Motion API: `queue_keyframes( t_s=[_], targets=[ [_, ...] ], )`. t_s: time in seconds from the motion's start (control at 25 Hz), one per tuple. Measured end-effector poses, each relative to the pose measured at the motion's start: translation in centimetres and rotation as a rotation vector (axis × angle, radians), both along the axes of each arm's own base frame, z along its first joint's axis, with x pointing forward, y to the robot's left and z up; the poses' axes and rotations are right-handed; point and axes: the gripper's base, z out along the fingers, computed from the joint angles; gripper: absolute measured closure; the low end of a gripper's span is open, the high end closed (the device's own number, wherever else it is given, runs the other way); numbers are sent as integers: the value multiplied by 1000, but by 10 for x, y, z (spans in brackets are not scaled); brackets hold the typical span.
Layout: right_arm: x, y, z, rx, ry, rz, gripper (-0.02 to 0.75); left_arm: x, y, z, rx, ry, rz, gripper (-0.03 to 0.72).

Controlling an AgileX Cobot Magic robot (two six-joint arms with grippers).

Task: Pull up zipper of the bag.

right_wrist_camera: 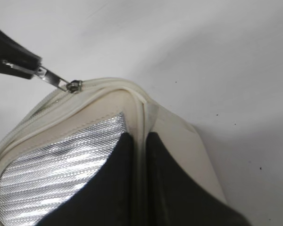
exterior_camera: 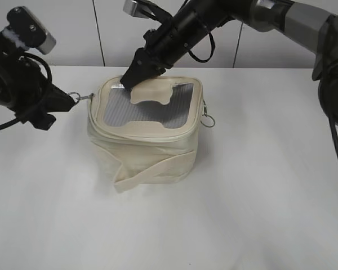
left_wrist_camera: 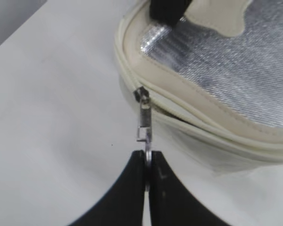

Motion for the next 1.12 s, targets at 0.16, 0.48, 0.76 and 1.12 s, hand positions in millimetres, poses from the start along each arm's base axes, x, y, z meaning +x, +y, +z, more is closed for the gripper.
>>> queue_keyframes(
  t_s=[0.16,0.48,0.76,1.12],
  targets=[
    [0,0,0,1,17,-17,685,-20,-1,3,-38,93,-43,697],
    [1,0,0,1,54,-56,685,-53,-15,-14,-65,338,-166,697],
    [0,0,0,1,61,-55,686,-77,-81,-10,-111,222,-254,697],
    [5,-8,2,8,92,-96,587,-87,-92,-11,-163,302,-183,564]
  ],
)
